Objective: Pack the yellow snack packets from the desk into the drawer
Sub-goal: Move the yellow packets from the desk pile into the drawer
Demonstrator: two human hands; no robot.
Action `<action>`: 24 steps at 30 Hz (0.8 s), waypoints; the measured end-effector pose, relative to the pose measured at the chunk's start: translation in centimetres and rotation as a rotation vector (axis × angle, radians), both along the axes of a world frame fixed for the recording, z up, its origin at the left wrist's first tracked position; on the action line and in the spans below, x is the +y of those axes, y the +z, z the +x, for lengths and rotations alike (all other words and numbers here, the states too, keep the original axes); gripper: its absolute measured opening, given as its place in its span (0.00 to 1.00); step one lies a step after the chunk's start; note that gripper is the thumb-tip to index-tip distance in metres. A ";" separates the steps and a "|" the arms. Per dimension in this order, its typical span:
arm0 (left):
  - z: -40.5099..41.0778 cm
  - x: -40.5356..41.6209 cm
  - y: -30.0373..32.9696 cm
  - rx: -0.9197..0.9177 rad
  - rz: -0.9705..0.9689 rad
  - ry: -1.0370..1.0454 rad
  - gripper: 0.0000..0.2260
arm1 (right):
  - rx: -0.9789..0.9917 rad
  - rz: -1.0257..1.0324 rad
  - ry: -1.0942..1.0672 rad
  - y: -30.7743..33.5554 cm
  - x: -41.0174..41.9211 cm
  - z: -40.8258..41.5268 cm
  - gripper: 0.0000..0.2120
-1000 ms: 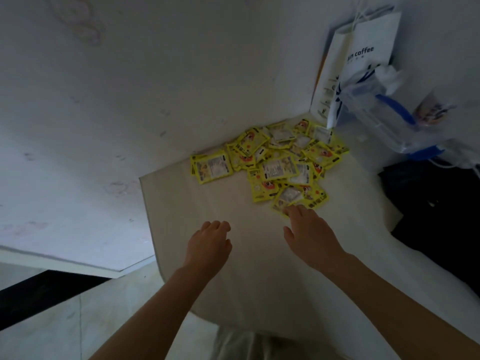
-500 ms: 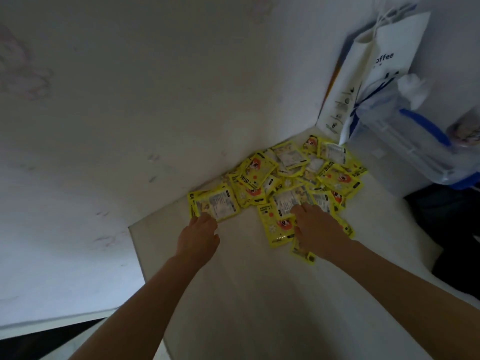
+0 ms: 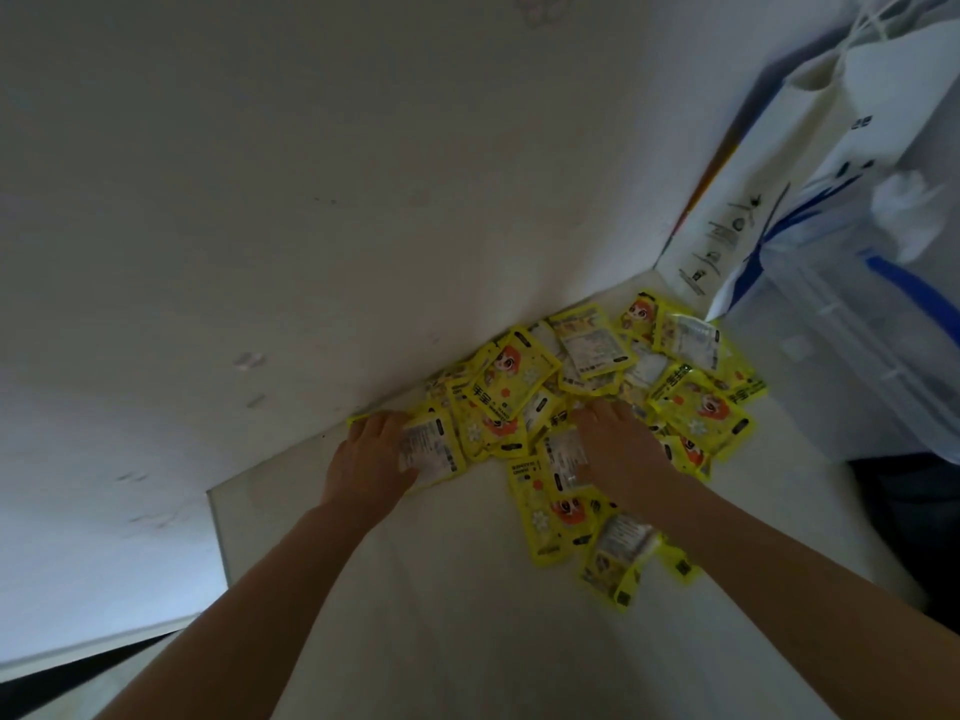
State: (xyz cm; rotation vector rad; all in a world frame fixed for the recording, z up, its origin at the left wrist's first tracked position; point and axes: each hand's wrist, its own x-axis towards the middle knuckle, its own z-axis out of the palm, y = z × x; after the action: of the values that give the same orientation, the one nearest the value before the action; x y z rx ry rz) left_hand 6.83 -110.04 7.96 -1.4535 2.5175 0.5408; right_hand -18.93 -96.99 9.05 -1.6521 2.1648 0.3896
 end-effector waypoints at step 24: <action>2.0 0.6 0.3 -0.042 -0.060 -0.094 0.23 | 0.084 -0.156 -0.081 1.6 2.2 -0.7 0.28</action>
State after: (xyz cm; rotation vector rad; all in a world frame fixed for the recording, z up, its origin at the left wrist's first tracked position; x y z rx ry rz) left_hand 8.87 -109.40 8.26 -1.3430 2.5746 0.4186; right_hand -19.62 -94.81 10.63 -1.6488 2.3693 0.2783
